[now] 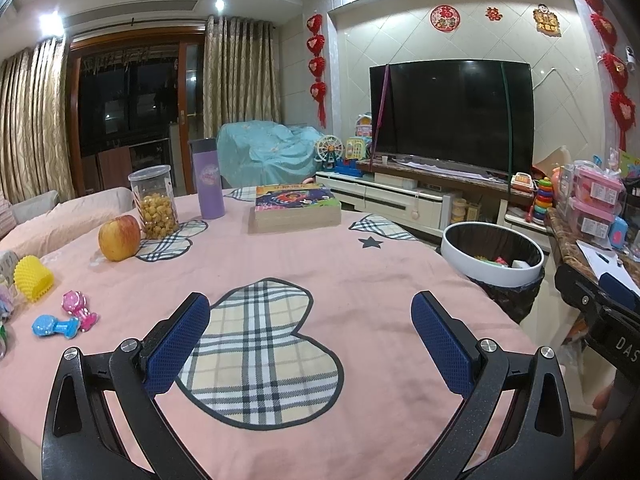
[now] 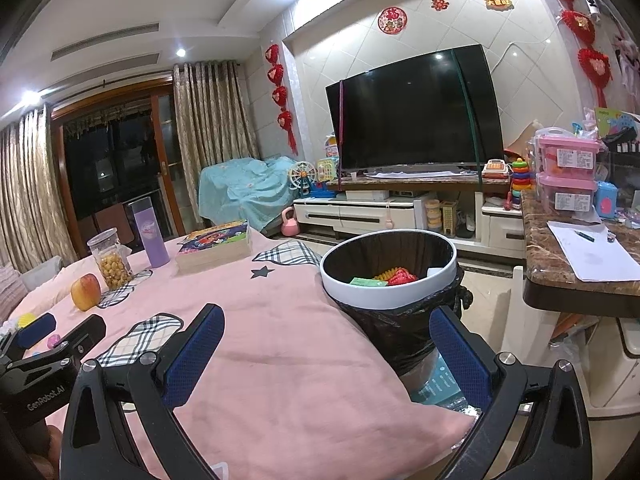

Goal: Collect trash

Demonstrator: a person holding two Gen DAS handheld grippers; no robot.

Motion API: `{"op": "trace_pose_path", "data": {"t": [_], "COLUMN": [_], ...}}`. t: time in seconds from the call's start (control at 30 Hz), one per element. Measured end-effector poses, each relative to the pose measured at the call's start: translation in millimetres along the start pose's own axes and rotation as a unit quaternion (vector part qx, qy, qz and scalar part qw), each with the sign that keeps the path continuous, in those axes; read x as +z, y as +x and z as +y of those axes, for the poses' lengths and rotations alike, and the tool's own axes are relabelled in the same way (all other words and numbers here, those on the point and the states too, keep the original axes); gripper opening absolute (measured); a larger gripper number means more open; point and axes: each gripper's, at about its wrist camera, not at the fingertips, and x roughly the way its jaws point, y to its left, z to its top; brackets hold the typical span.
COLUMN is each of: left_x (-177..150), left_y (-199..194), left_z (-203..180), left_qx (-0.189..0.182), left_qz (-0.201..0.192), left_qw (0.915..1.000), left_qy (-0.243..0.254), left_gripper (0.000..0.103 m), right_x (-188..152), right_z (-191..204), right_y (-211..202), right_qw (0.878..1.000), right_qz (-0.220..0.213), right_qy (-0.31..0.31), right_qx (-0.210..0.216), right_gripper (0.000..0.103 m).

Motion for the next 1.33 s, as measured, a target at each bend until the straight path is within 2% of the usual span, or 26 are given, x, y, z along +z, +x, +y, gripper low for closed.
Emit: {"op": "trace_pose_path", "data": {"t": [0.9,1.33], "left_x": [-5,-5], "left_y": [4,10], "left_z": [-3,0], "left_qx": [-0.003,-0.015], "left_qz": [0.006,0.011], "left_qw": [1.0,0.9998], "left_qy": [0.007,0.007], "left_gripper": [0.103,0.103], "right_x": [3,3], "right_z": [1,-2], "right_y": [-1,9], "right_qw": [1.0,0.999], "right_qz": [0.005,0.021], "right_qy": [0.011,0.021], "right_qx": [0.012,0.017], "right_gripper": [0.103,0.103]}}
